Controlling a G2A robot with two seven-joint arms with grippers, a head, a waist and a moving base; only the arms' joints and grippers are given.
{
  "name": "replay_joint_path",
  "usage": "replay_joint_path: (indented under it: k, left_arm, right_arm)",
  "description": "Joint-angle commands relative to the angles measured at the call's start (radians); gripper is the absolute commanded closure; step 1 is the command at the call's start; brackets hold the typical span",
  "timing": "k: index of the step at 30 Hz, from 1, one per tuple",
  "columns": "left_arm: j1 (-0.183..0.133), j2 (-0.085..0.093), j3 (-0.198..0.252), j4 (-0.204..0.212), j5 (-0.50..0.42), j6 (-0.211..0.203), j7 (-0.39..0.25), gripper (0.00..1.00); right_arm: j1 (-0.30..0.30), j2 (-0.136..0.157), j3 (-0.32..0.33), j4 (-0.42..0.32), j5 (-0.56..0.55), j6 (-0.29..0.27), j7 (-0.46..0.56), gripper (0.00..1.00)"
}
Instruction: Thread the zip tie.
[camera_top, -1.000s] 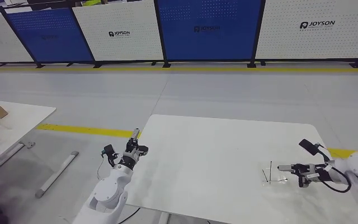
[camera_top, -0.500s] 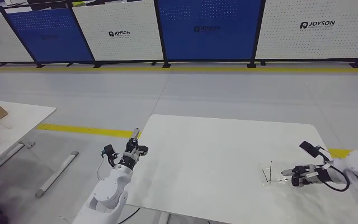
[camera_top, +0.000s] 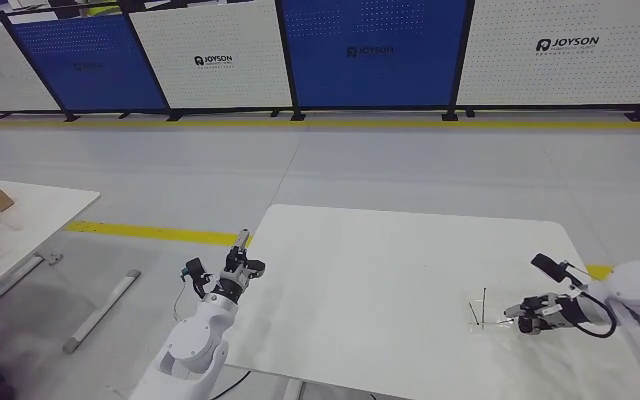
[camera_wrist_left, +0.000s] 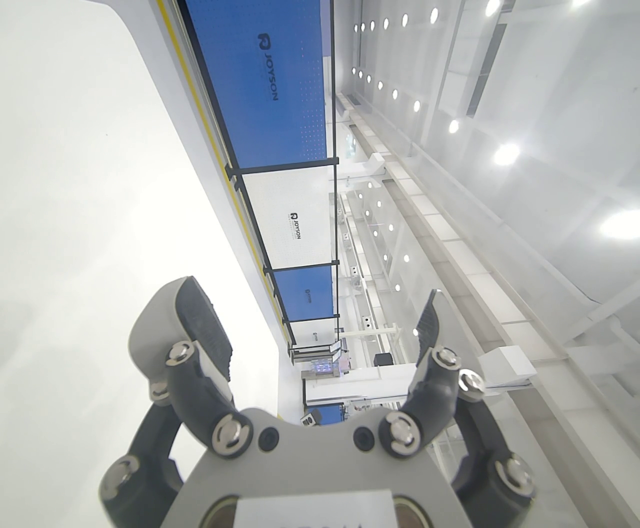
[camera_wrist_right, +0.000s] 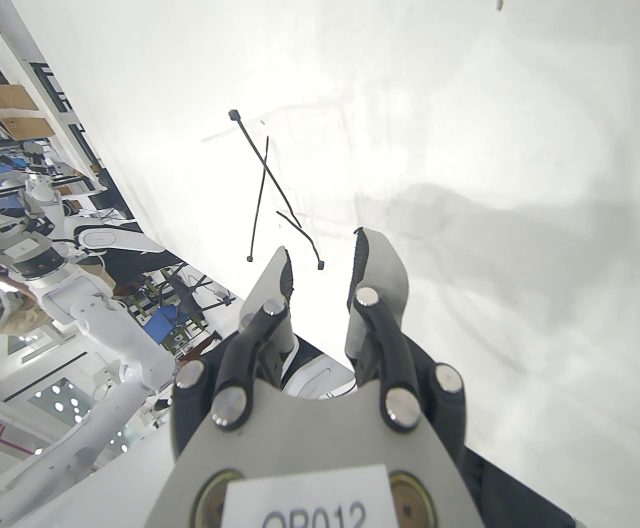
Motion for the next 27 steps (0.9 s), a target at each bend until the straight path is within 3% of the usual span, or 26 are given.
replay_joint_path:
  k: [1, 5, 13, 20, 22, 27]
  left_arm:
    - [0.0, 0.0, 0.0, 0.0, 0.0, 0.0, 0.0, 0.0]
    - [0.0, 0.0, 0.0, 0.0, 0.0, 0.0, 0.0, 0.0]
    - [0.0, 0.0, 0.0, 0.0, 0.0, 0.0, 0.0, 0.0]
    - [0.0, 0.0, 0.0, 0.0, 0.0, 0.0, 0.0, 0.0]
    - [0.0, 0.0, 0.0, 0.0, 0.0, 0.0, 0.0, 0.0]
    - [0.0, 0.0, 0.0, 0.0, 0.0, 0.0, 0.0, 0.0]
  right_arm:
    - [0.006, -0.003, -0.005, 0.007, -0.002, 0.003, 0.003, 0.74]
    - [0.017, -0.011, -0.017, 0.018, -0.008, 0.006, 0.006, 0.79]
    - [0.034, -0.021, -0.032, 0.037, -0.021, 0.002, 0.017, 0.78]
    - [0.041, -0.026, -0.041, 0.041, -0.027, 0.005, 0.017, 0.9]
    - [0.043, -0.027, -0.042, 0.042, -0.028, 0.006, 0.017, 0.99]
    - [0.047, -0.024, -0.038, 0.04, -0.026, -0.003, 0.017, 1.0]
